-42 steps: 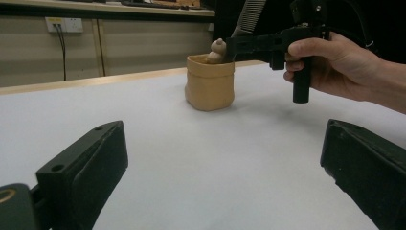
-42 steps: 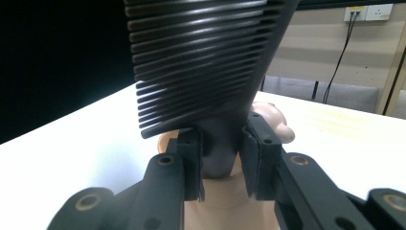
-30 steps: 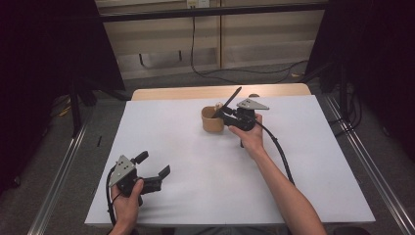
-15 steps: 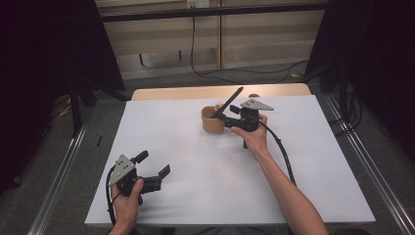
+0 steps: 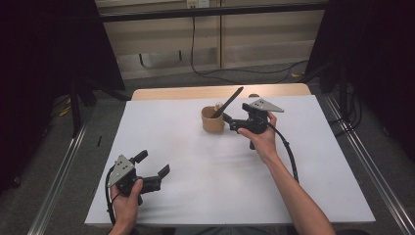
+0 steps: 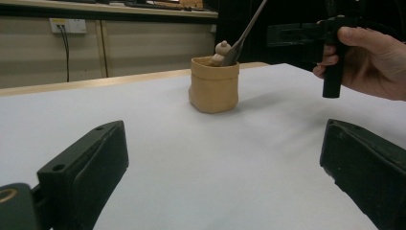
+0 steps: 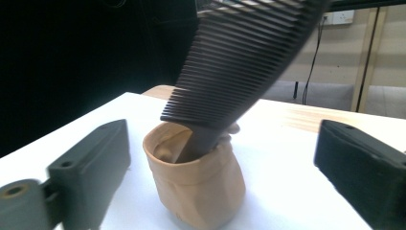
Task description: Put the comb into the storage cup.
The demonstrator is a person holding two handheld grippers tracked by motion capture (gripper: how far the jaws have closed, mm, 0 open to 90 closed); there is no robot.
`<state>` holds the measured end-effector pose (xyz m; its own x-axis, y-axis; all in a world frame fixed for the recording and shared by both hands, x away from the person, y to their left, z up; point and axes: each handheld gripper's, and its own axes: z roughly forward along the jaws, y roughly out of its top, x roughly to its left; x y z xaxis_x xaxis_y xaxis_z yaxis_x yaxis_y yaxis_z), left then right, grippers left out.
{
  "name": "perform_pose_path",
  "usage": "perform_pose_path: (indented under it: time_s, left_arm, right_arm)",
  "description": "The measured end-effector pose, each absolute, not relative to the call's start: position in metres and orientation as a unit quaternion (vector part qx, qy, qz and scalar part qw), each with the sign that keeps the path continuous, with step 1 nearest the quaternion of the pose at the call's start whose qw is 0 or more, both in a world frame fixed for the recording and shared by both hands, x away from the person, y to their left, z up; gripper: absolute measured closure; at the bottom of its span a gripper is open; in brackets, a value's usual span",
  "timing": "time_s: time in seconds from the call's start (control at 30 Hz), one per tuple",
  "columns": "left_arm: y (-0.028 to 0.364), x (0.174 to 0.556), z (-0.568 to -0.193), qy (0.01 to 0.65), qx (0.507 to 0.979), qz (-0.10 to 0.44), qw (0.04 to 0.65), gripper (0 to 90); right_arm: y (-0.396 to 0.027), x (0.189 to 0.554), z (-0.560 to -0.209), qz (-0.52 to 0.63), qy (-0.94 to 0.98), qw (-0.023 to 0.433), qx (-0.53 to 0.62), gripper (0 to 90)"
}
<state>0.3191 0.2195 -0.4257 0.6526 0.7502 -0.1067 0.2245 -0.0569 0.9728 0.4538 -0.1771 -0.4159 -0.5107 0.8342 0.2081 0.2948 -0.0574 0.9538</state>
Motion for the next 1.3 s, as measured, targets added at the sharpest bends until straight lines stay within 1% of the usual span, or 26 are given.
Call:
perform_pose_path:
  time_s: [0.13, 0.3, 0.73, 0.83, 1.03, 1.3]
  left_arm:
    - [0.222, 0.318, -0.425, 0.357, 0.688, 0.229, 0.589, 2.8]
    - [0.224, 0.317, -0.424, 0.358, 0.684, 0.233, 0.592, 2.8]
    - [0.226, 0.316, -0.424, 0.363, 0.684, 0.241, 0.585, 2.8]
    - [0.226, 0.316, -0.425, 0.370, 0.682, 0.239, 0.584, 3.1]
    - [0.225, 0.315, -0.424, 0.365, 0.679, 0.241, 0.590, 3.1]
    - [0.226, 0.313, -0.424, 0.363, 0.681, 0.244, 0.588, 2.9]
  right_arm:
    - [-0.182, 0.447, -0.414, 0.576, 0.645, 0.249, 0.435, 0.0]
    - [-0.186, 0.439, -0.408, 0.575, 0.642, 0.267, 0.431, 0.0]
    - [-0.199, 0.423, -0.405, 0.560, 0.642, 0.285, 0.439, 0.8]
    - [-0.202, 0.418, -0.404, 0.549, 0.640, 0.306, 0.442, 2.0]
    - [-0.207, 0.404, -0.403, 0.534, 0.637, 0.336, 0.444, 2.0]
    - [-0.216, 0.387, -0.403, 0.541, 0.628, 0.340, 0.444, 1.9]
